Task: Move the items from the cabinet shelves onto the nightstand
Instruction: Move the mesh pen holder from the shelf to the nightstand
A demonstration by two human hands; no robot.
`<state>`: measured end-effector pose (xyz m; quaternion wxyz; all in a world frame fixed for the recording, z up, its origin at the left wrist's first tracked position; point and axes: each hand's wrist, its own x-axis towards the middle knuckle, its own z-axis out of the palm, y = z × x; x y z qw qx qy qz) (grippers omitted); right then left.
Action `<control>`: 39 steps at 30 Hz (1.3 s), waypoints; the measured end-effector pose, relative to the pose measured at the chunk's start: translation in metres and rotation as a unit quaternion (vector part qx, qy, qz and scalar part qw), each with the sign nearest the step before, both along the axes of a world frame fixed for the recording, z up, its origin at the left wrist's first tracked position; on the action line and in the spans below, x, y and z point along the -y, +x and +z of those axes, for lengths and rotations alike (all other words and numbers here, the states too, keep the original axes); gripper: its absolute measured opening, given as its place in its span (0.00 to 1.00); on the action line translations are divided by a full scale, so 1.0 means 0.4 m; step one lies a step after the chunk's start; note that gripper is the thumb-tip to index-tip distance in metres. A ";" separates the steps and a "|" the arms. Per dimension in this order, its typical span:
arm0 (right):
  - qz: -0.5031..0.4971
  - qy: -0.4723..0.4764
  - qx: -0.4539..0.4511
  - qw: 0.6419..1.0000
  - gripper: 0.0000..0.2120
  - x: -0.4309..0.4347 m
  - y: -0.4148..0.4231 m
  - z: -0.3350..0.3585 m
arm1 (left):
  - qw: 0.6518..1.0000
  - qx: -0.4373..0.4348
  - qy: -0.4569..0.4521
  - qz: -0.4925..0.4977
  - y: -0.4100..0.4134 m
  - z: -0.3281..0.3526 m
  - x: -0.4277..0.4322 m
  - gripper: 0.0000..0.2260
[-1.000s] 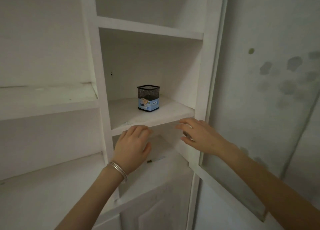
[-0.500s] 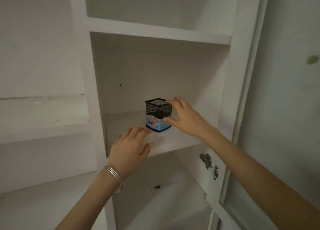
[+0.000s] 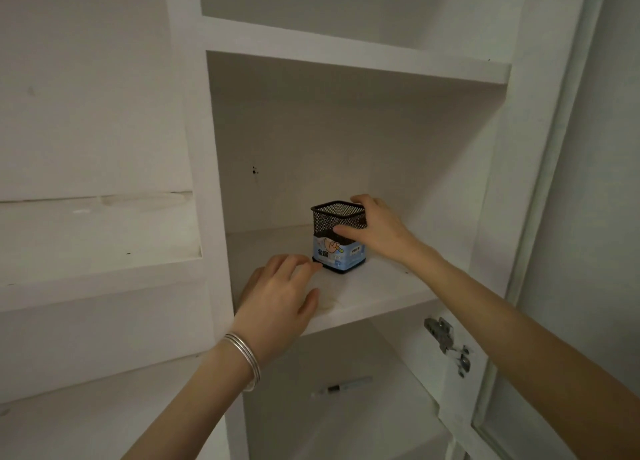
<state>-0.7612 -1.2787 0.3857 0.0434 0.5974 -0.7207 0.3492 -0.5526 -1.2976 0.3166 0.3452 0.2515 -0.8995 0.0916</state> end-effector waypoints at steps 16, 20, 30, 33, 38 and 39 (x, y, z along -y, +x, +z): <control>0.212 0.018 0.222 0.952 0.27 -0.191 0.002 0.070 | 0.988 -0.104 0.102 -0.050 -0.004 0.003 -0.054 0.31; 0.293 0.047 0.207 0.932 0.30 -0.233 0.053 0.068 | 0.978 -0.143 0.138 -0.071 0.028 0.009 -0.097 0.36; 0.462 0.104 0.126 0.872 0.31 -0.294 0.249 0.050 | 0.944 -0.226 0.239 0.012 0.241 -0.063 -0.266 0.39; 0.518 0.132 0.090 0.841 0.31 -0.300 0.342 0.032 | 0.939 -0.237 0.232 0.091 0.337 -0.101 -0.361 0.39; 0.605 0.176 -0.016 0.777 0.33 -0.311 0.571 -0.014 | 0.912 -0.217 0.198 0.286 0.550 -0.155 -0.548 0.40; 0.623 0.184 -0.033 0.759 0.33 -0.317 0.626 -0.023 | 0.903 -0.210 0.196 0.318 0.595 -0.159 -0.595 0.40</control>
